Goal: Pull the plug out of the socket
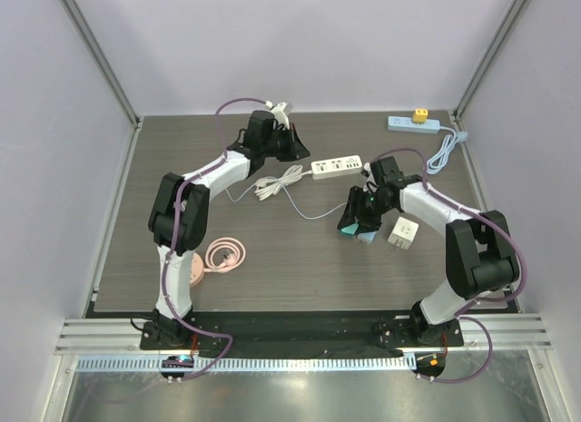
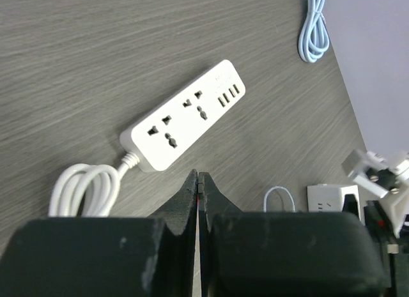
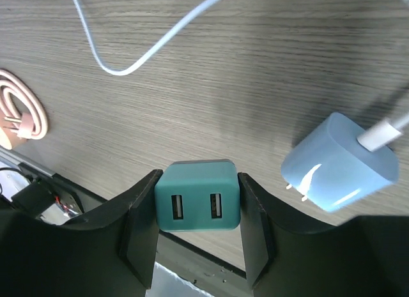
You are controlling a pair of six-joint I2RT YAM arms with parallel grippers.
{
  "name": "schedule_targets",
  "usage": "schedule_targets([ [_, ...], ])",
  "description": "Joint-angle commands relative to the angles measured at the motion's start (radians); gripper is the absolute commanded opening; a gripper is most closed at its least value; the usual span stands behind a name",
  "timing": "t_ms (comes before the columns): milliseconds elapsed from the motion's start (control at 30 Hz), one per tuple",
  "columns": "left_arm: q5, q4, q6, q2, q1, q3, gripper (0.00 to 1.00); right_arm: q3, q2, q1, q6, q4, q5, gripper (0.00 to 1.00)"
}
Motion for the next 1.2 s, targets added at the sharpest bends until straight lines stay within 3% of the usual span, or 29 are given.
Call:
schedule_targets([
  [0, 0.014, 0.055, -0.004, -0.002, 0.018, 0.014, 0.00, -0.018, 0.049, 0.010, 0.012, 0.056, -0.040, 0.31],
  [300, 0.010, 0.046, 0.004, 0.002, 0.022, 0.021, 0.00, 0.018, 0.137, 0.010, 0.023, 0.126, -0.027, 0.46],
  [533, 0.031, 0.033, 0.005, 0.021, 0.025, 0.047, 0.00, 0.043, 0.174, 0.010, -0.005, 0.128, 0.005, 0.73],
  [633, 0.030, 0.032, 0.010, 0.017, 0.025, 0.046, 0.00, 0.058, 0.160, 0.010, -0.013, 0.128, 0.020, 0.80],
  [967, -0.023, 0.047, 0.016, -0.009, 0.028, 0.012, 0.00, 0.181, 0.025, 0.011, -0.031, 0.128, 0.062, 0.88],
  [1167, -0.085, 0.093, 0.001, -0.038, 0.028, -0.043, 0.00, 0.307, 0.112, 0.027, -0.104, 0.188, 0.199, 0.93],
])
